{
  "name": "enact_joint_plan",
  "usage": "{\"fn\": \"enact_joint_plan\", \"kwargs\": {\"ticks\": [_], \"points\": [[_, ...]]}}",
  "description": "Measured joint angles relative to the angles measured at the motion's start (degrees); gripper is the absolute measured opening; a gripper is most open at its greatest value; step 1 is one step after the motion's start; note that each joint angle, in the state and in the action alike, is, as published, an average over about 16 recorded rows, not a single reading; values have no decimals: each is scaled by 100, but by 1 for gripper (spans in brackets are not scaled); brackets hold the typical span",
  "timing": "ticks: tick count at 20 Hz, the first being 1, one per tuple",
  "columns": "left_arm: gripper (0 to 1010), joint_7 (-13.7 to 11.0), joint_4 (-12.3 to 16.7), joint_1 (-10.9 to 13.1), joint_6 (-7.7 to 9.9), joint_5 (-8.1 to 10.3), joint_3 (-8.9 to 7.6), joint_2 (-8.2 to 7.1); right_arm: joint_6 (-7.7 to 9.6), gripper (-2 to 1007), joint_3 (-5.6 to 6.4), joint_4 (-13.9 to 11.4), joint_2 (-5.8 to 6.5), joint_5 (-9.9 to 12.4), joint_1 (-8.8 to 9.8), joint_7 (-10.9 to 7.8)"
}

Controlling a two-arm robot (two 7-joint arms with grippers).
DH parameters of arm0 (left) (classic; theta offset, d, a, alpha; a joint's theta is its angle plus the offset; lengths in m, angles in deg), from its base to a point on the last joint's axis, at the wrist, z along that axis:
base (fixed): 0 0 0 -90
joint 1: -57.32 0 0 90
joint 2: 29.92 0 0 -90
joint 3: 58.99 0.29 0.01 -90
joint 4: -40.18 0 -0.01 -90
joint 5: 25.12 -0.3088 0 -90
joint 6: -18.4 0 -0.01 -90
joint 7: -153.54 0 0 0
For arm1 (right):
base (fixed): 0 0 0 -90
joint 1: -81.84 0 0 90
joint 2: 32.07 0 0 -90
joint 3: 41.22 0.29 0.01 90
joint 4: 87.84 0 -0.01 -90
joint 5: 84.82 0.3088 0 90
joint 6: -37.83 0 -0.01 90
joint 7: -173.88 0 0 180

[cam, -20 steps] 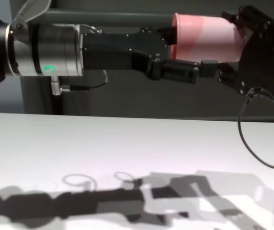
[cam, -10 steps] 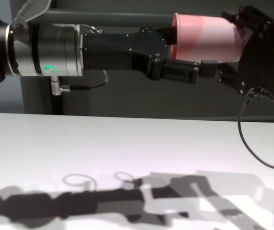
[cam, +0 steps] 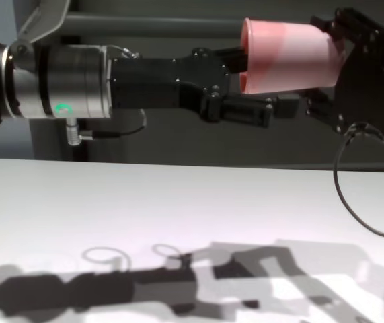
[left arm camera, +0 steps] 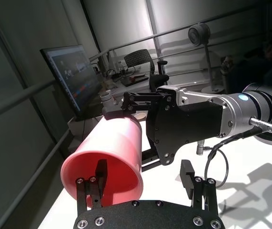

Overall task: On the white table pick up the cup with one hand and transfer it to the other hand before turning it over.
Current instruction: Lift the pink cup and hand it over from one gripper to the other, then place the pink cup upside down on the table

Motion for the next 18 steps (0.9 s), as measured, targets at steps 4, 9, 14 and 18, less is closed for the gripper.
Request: {"fn": "enact_joint_plan", "kwargs": {"ticks": [4, 9, 14, 18], "points": [[1003, 55, 106, 135, 22, 67, -80, -149, 0, 769, 0, 0, 0, 0, 0, 0], [1003, 198, 322, 368, 66, 168, -248, -418, 0, 769, 0, 0, 0, 0, 0, 0], [1003, 529, 609, 681, 117, 257, -496, -719, 0, 769, 0, 0, 0, 0, 0, 0], [1003, 1032, 862, 994, 182, 269, -744, -924, 0, 769, 0, 0, 0, 0, 0, 0]]}}
